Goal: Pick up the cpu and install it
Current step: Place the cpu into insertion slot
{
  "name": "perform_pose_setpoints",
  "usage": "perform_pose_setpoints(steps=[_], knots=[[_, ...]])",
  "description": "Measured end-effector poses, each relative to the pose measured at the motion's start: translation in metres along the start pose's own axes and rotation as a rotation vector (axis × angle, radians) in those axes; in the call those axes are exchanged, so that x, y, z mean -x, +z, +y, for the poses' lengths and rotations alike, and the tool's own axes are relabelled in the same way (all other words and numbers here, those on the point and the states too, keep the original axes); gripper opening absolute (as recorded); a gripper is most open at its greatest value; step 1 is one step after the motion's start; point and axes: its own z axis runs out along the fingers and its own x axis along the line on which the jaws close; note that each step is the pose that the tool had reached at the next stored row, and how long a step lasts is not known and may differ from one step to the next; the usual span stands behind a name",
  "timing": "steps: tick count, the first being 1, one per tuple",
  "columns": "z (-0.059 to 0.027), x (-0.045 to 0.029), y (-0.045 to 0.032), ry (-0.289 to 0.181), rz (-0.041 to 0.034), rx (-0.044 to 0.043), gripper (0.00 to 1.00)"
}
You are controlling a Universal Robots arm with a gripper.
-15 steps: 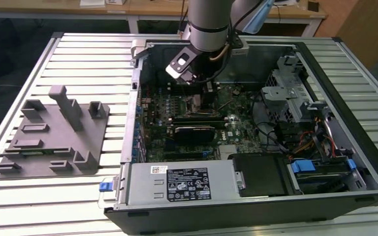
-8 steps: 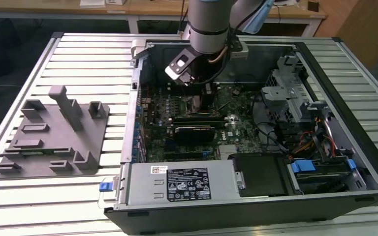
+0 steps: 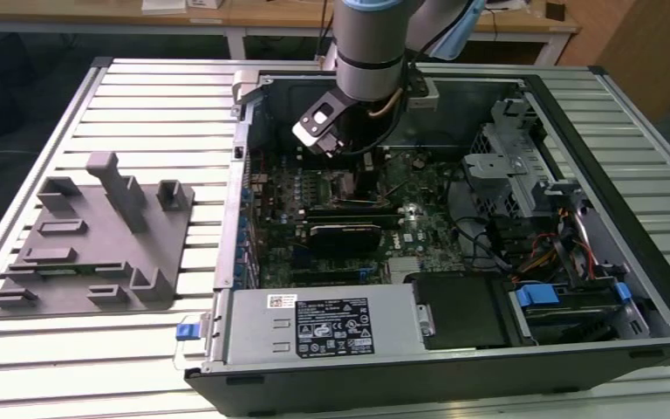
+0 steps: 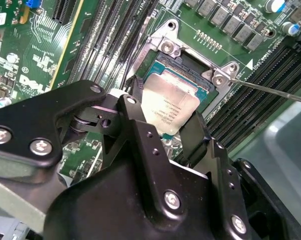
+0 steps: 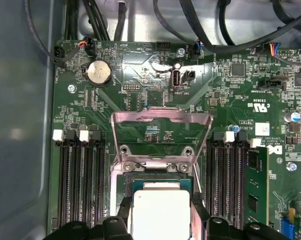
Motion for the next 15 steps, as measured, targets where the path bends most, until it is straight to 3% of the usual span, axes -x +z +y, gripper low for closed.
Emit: perform_pose_setpoints(steps=[15], knots=[[-0.0014, -0.0021, 0.0079, 0.0, 0.0002, 0.0001, 0.54]])
